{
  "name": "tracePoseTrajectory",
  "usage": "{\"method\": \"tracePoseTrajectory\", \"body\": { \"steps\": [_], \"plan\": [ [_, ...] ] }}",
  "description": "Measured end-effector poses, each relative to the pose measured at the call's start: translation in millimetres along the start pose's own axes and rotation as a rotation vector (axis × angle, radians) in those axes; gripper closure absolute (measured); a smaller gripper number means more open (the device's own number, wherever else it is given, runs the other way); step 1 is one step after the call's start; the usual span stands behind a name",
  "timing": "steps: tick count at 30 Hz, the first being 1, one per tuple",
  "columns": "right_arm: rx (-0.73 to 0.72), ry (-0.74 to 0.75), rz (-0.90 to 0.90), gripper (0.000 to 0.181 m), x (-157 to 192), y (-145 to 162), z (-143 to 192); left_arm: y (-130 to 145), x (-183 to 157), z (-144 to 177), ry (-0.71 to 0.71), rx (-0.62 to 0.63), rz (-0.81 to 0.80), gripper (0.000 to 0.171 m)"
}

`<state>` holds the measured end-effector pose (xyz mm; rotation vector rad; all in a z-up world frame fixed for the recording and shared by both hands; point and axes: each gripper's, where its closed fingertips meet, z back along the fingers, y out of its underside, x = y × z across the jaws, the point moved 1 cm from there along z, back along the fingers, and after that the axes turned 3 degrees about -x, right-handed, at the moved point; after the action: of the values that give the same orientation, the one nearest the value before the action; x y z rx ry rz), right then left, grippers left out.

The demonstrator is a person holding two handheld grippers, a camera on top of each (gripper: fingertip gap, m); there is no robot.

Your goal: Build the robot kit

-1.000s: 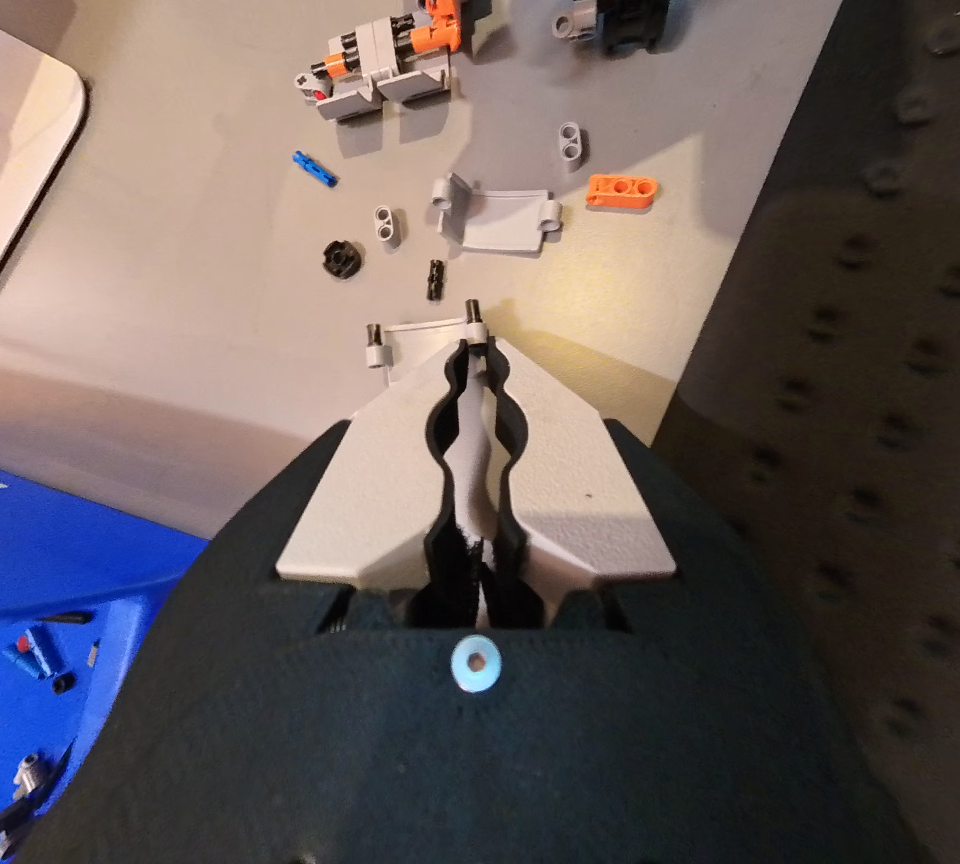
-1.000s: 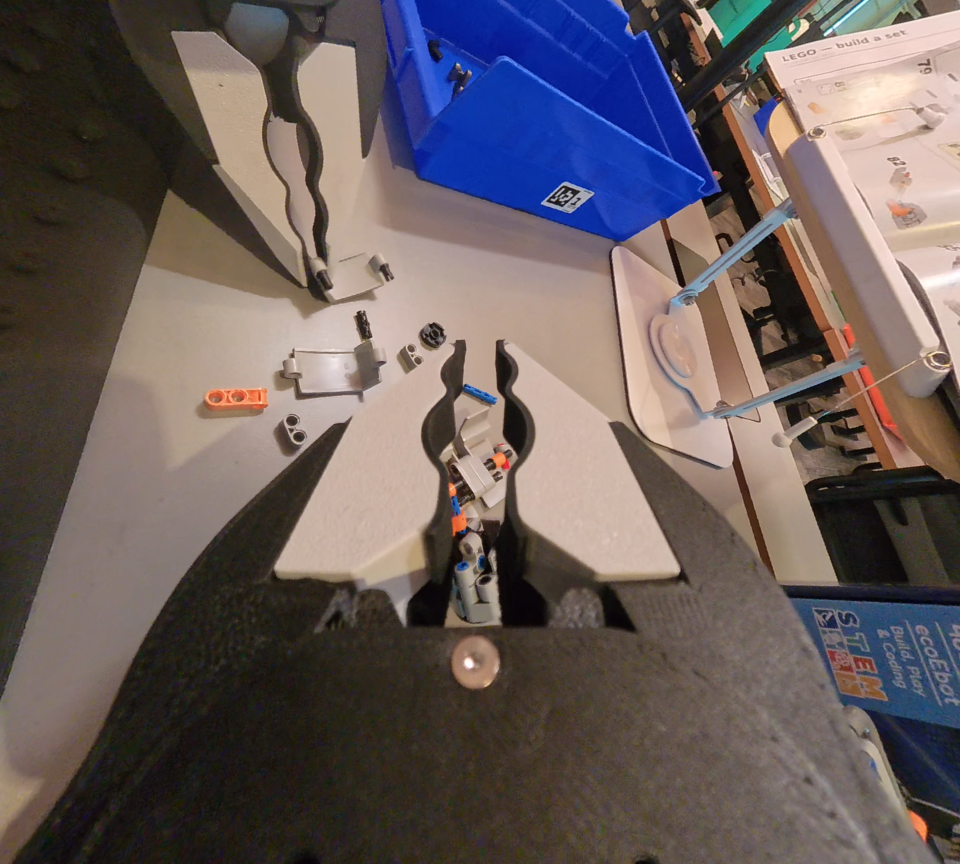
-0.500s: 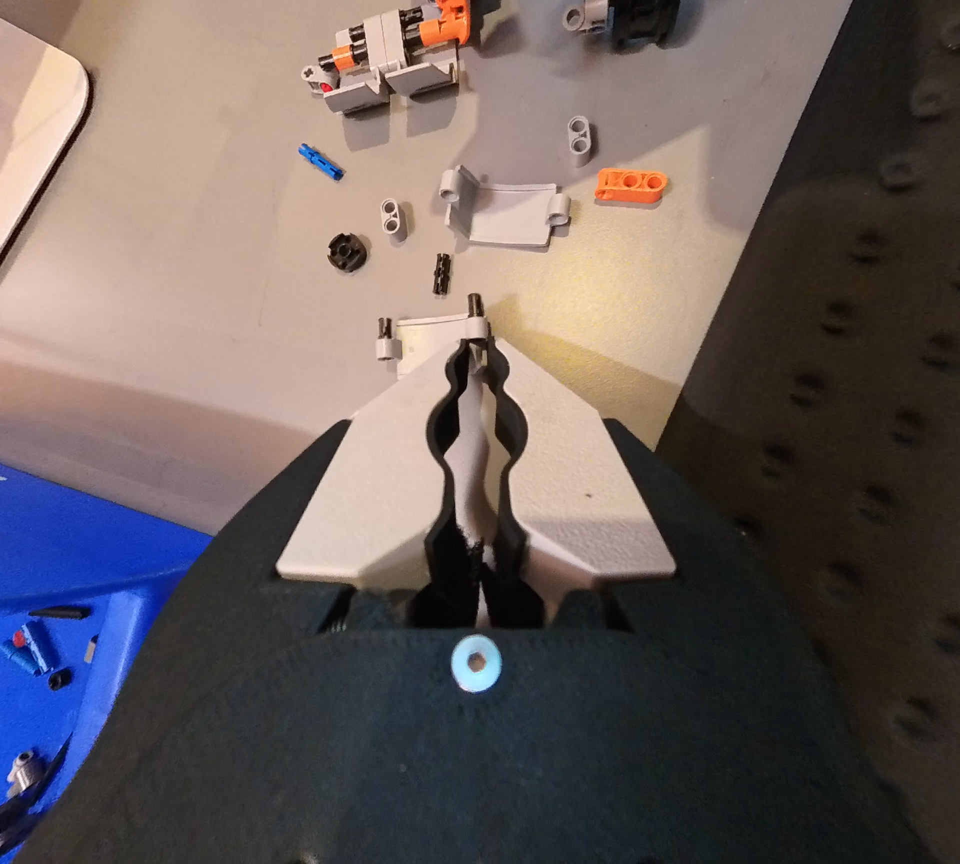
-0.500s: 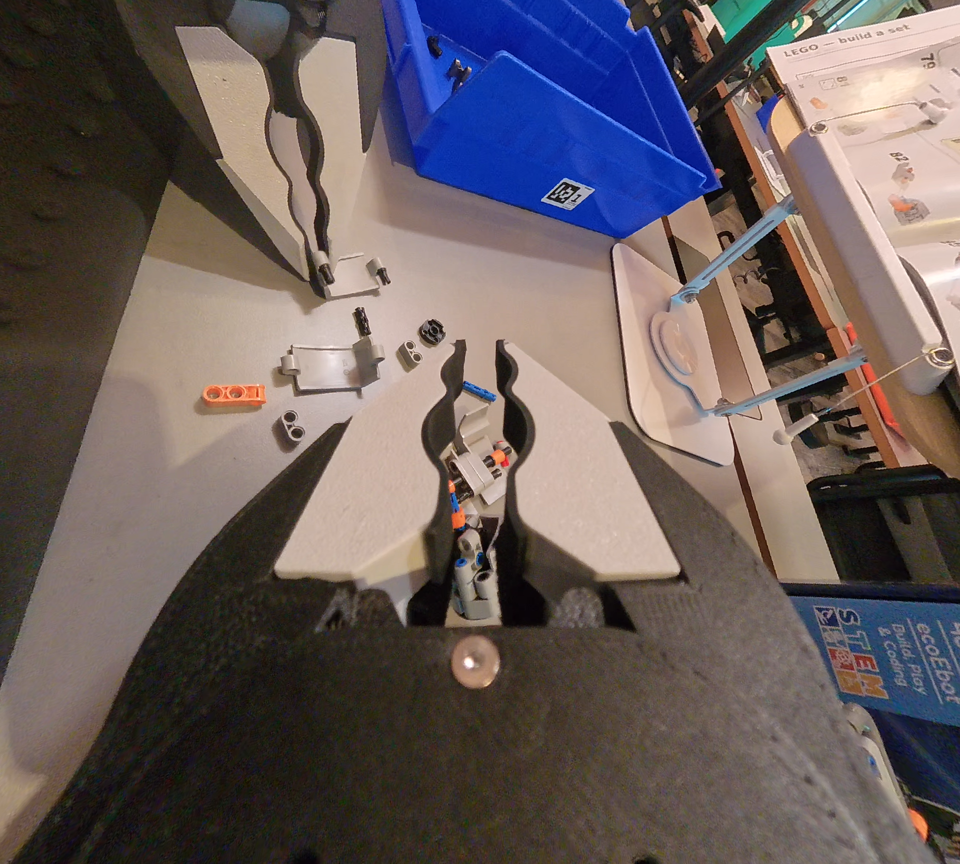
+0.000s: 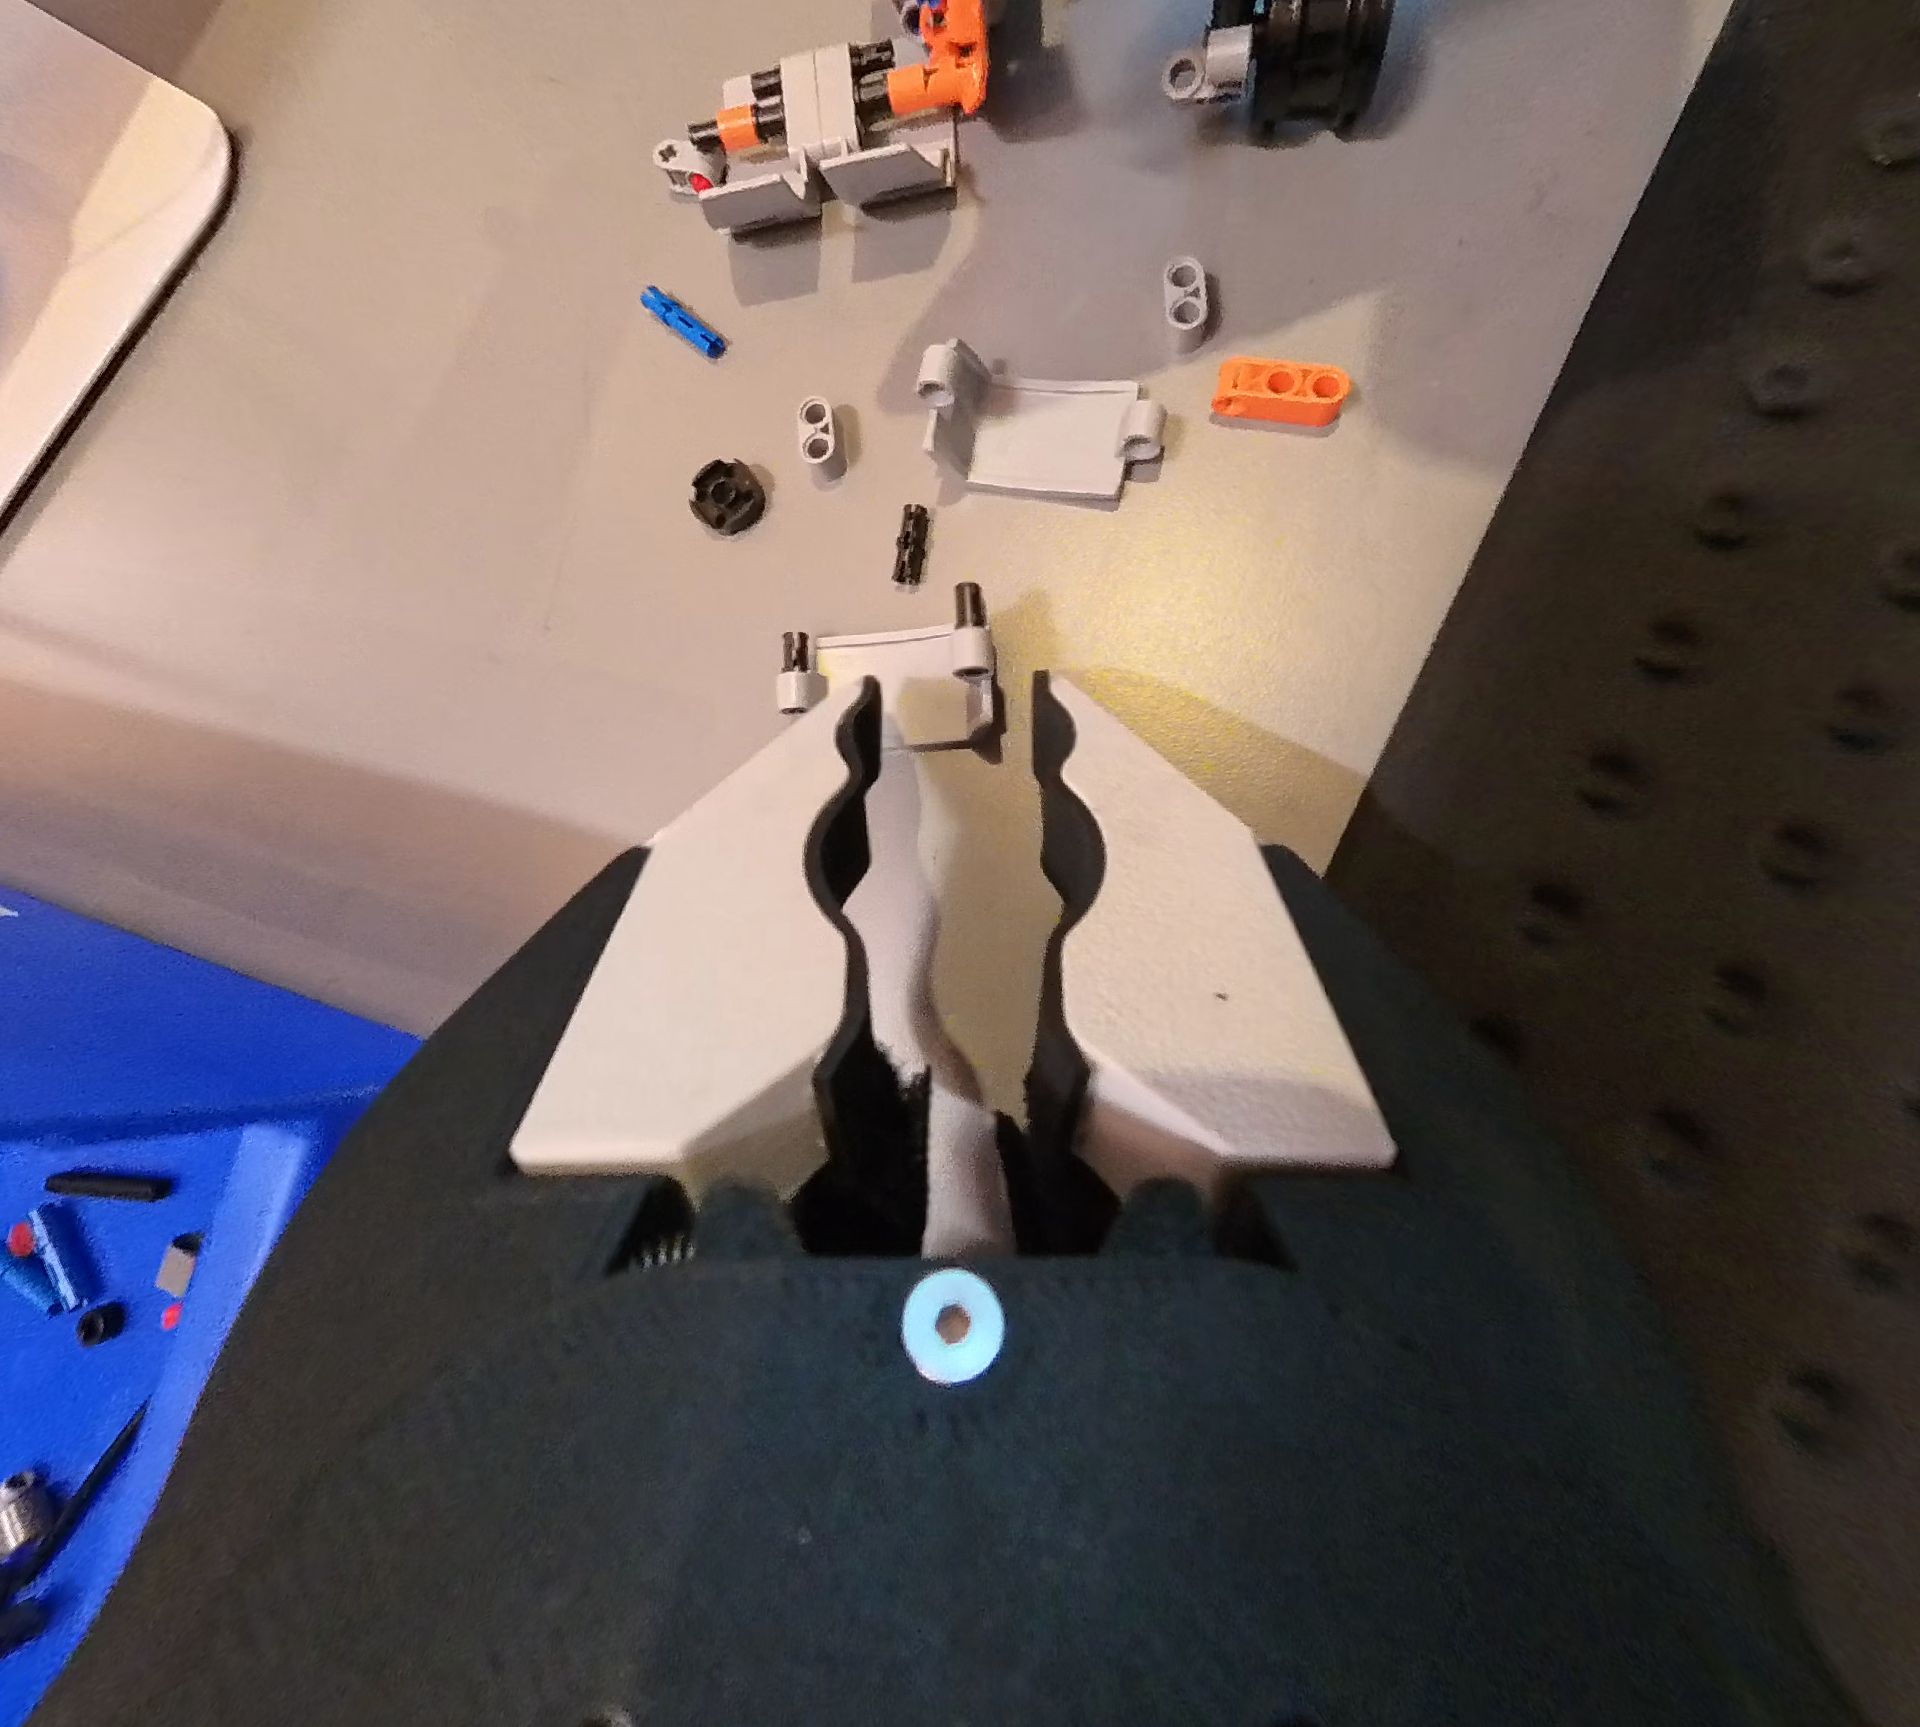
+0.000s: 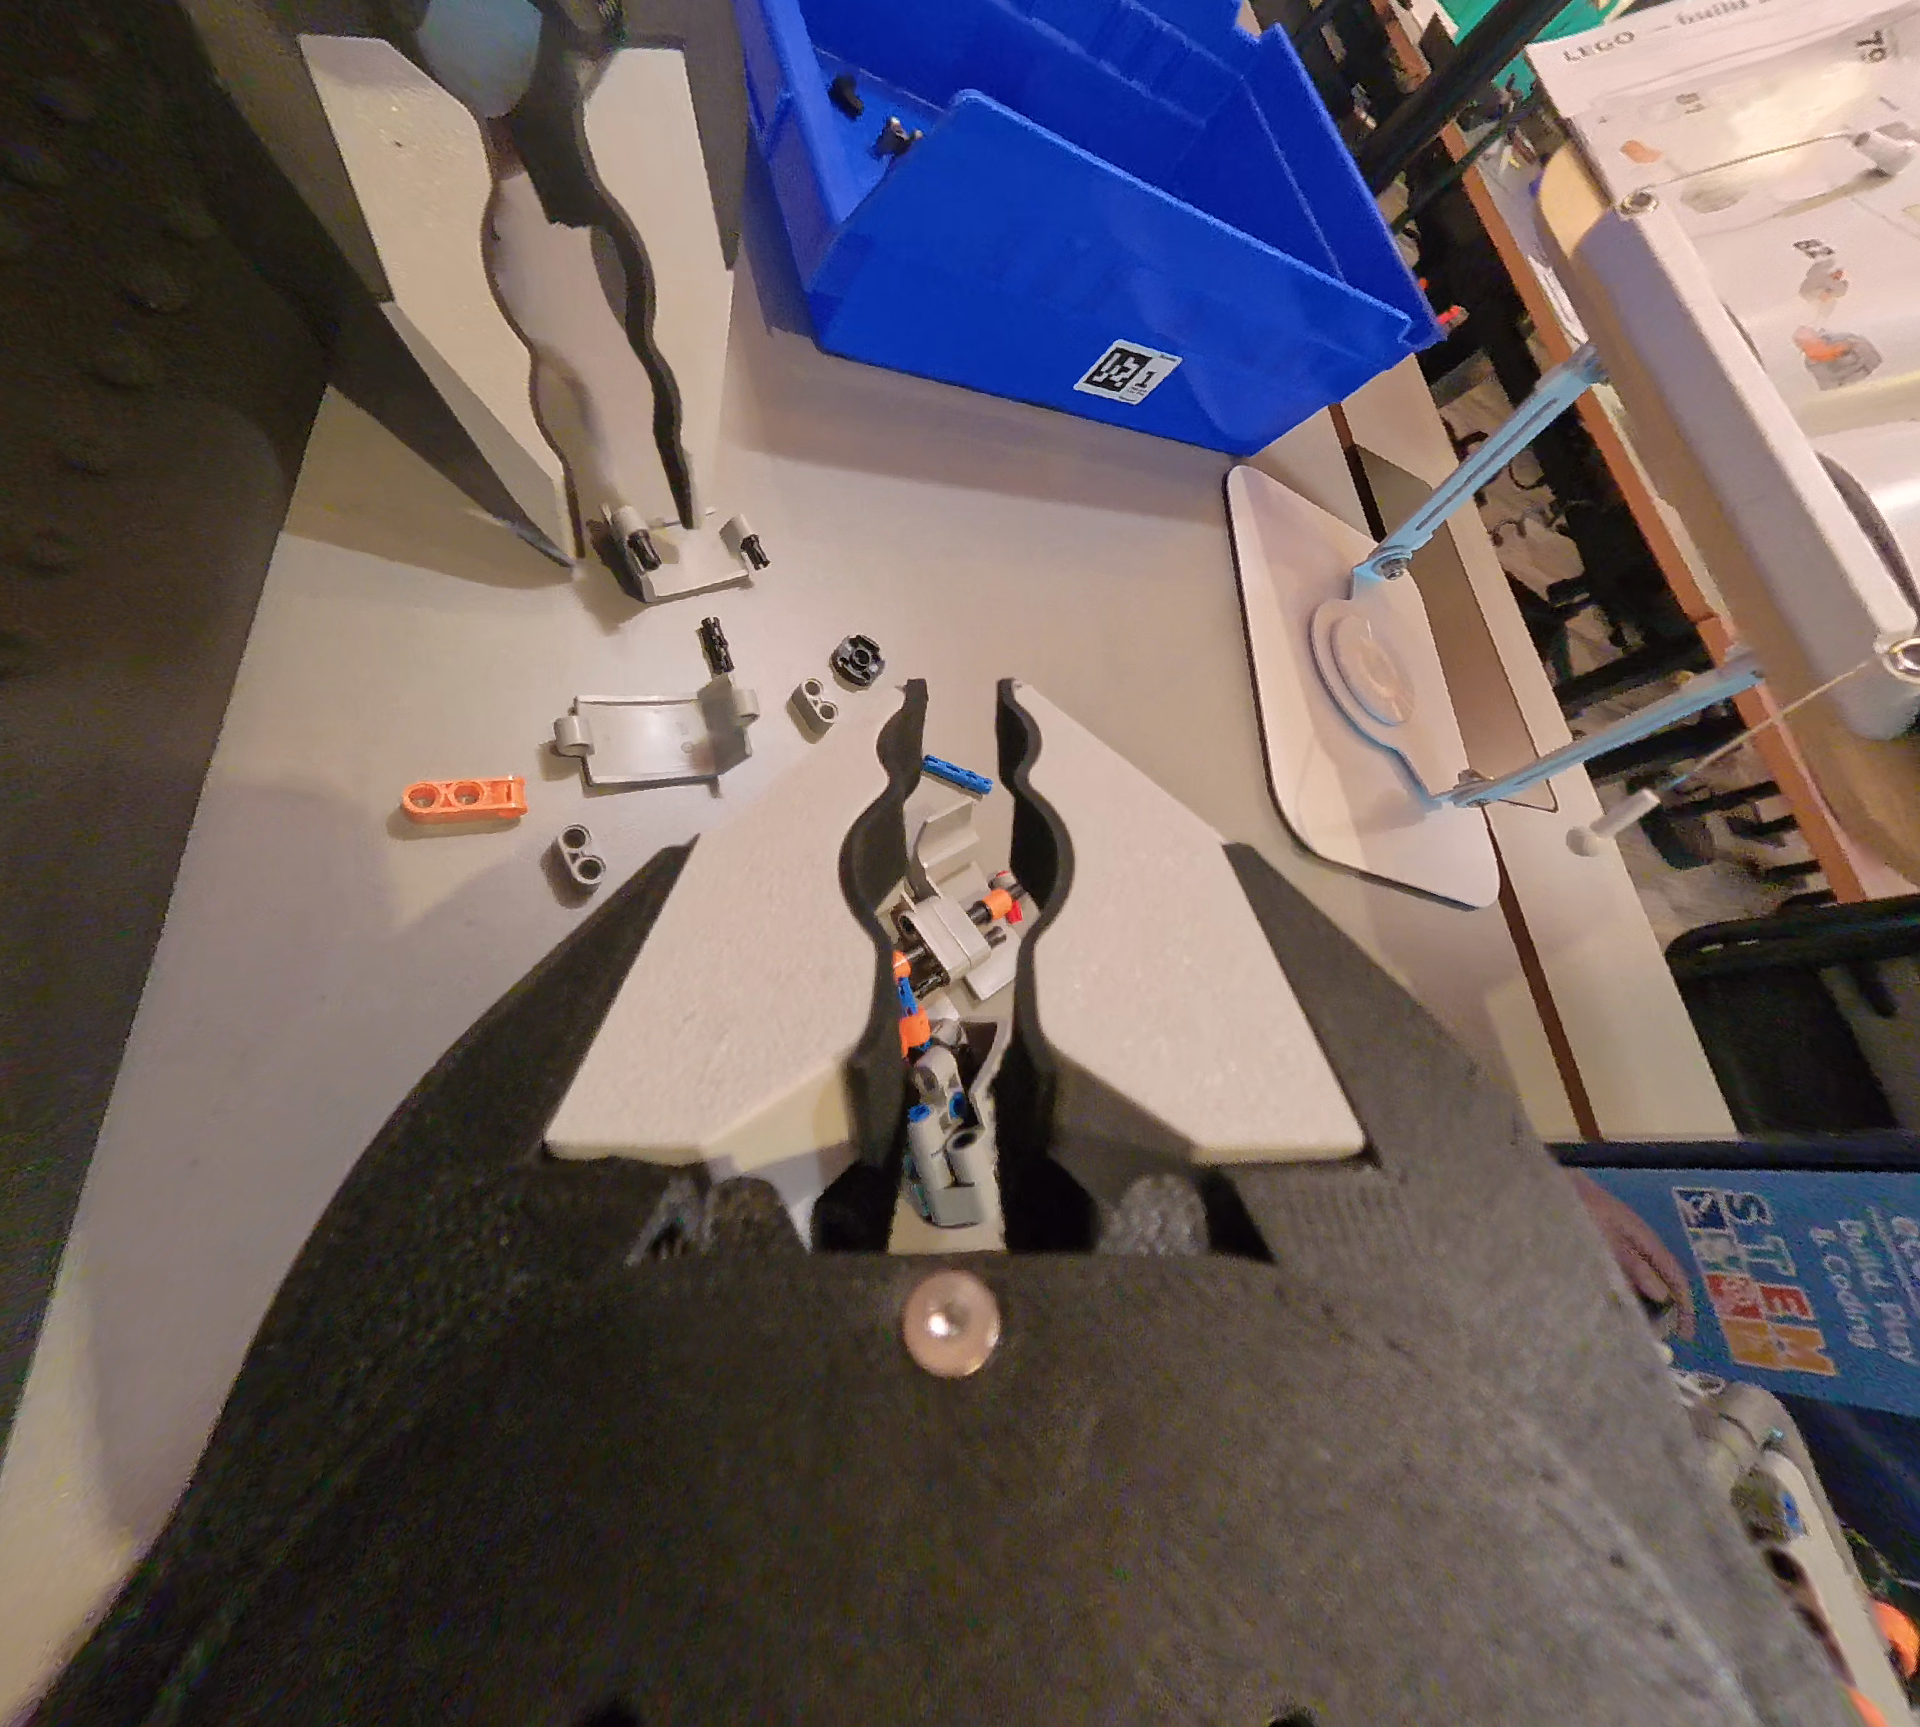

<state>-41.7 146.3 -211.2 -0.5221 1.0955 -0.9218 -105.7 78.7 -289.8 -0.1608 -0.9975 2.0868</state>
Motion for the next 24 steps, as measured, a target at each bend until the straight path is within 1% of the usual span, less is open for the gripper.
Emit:
{"method": "tracePoseTrajectory", "body": {
  "steps": [4,11,18,24],
  "plan": [
    [-0.006,-0.002,-0.079,0.168,-6,2,1,-2,3,9,-0.022,-0.021,0.012,0.141],
    [-0.018,-0.017,-0.187,0.167,-13,6,2,3,8,23,-0.049,-0.039,0.036,0.140],
    [0.031,-0.058,-0.227,0.163,-8,17,-3,-5,6,18,-0.041,-0.056,0.022,0.138],
    [0.140,-0.137,-0.197,0.163,9,31,-18,-6,2,9,-0.029,-0.070,0.002,0.140]
  ]
}}
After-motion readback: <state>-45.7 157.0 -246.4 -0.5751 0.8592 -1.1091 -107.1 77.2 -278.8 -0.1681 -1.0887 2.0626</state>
